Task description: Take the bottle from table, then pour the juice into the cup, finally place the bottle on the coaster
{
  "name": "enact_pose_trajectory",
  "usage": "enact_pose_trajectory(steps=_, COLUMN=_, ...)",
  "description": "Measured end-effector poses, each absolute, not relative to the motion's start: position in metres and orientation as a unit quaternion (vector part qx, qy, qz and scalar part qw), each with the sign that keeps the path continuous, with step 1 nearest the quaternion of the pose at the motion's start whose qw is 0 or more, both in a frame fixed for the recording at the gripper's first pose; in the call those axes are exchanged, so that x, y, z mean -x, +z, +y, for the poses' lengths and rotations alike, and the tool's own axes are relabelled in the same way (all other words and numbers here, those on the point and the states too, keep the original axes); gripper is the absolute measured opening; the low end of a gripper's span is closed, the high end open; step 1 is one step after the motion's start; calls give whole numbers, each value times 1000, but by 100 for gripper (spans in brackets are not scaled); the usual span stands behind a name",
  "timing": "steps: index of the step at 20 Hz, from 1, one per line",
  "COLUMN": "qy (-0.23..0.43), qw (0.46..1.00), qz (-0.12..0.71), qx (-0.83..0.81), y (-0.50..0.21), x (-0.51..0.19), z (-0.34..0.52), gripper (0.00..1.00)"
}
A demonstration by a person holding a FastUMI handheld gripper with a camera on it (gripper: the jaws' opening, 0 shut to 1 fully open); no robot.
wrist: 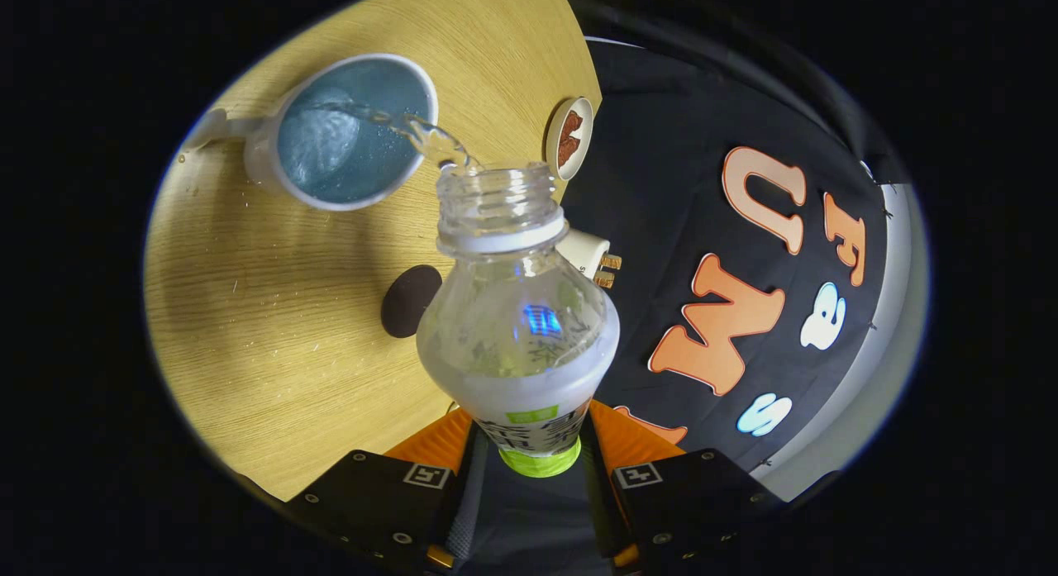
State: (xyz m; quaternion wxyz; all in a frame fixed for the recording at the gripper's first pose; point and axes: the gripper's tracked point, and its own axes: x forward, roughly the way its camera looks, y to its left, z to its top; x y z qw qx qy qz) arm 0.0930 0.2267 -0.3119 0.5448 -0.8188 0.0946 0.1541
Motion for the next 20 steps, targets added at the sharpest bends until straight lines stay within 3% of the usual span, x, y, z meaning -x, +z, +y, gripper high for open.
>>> enact_pose_trajectory(steps=20, qy=168, qw=511, qz=73, qx=840, y=-309, x=-98, z=234, gripper=57)
